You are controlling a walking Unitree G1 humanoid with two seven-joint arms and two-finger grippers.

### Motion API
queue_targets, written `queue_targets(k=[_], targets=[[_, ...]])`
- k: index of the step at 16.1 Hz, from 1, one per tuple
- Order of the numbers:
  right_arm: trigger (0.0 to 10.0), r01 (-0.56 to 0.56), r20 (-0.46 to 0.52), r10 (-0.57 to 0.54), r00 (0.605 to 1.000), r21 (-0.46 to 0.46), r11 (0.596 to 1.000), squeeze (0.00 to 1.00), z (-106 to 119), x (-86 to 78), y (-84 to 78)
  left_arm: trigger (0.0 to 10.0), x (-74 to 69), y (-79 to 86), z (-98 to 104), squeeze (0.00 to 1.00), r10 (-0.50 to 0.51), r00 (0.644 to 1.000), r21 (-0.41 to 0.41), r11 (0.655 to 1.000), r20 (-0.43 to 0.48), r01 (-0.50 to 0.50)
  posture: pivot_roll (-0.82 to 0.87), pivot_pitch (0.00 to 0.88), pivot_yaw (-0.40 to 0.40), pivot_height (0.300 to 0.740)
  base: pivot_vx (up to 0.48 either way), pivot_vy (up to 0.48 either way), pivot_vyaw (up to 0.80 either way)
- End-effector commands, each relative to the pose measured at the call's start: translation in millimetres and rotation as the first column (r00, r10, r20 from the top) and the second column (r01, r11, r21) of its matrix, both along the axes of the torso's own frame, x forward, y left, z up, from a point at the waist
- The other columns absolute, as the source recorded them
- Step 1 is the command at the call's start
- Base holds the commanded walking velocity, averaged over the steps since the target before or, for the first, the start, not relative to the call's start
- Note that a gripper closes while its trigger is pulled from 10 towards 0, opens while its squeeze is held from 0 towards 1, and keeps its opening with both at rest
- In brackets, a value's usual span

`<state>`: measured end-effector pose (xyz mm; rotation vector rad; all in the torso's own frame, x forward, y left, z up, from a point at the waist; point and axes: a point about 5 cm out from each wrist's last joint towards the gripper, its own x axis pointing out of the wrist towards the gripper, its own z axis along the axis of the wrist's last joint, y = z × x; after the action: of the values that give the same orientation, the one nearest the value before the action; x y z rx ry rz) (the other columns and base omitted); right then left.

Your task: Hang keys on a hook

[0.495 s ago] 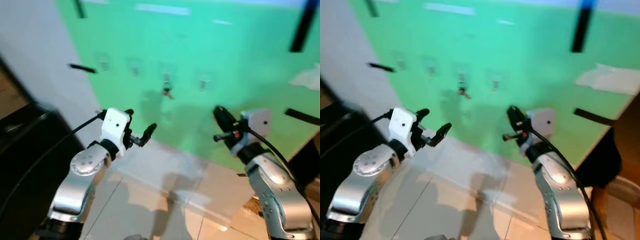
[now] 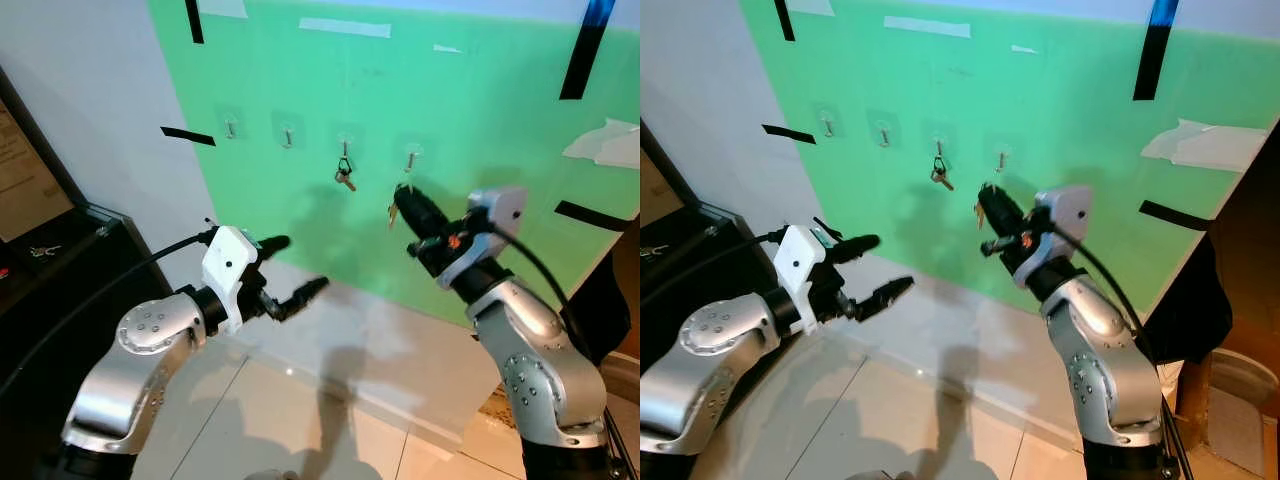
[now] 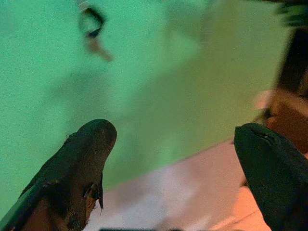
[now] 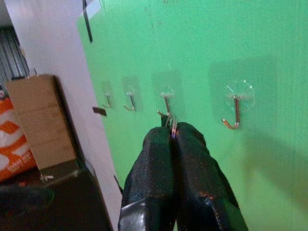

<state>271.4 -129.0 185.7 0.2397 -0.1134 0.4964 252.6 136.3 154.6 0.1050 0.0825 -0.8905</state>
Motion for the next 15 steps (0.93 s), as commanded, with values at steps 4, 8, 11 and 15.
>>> queue_targets(k=[4, 8, 11, 15], targets=[[10.0, -0.004, -0.021, 0.005, 1.000, 0.039, 0.999, 0.00, 5, 10.8, 4.3, 10.0, -5.3, 0.3, 2, 0.00, -0.062, 0.998, 0.005, 0.998, -0.024, 0.062, -0.02, 0.000, 0.091, 0.740, 0.000, 0.000, 0.00], [10.0, 0.008, -0.033, -0.006, 0.999, 0.040, 0.999, 0.00, 7, 19.2, 10.5, 10.0, -6.0, 1.4, 2, 0.00, -0.064, 0.997, 0.008, 0.998, -0.032, 0.064, -0.01, 0.000, 0.089, 0.740, 0.000, 0.000, 0.00], [10.0, 0.072, -0.037, -0.070, 0.997, 0.062, 0.995, 0.00, 10, 26.5, 5.7, 10.0, -7.1, 0.9, 2, 0.00, -0.065, 0.997, 0.007, 0.998, -0.035, 0.065, -0.01, 0.000, 0.086, 0.740, 0.000, 0.000, 0.00], [10.0, 0.137, -0.049, -0.133, 0.990, 0.097, 0.986, 0.00, 11, 29.5, -4.1, 10.0, -8.7, 0.0, 2, 0.00, -0.068, 0.997, 0.003, 0.998, -0.042, 0.069, -0.01, 0.000, 0.087, 0.740, 0.000, 0.000, 0.00]])
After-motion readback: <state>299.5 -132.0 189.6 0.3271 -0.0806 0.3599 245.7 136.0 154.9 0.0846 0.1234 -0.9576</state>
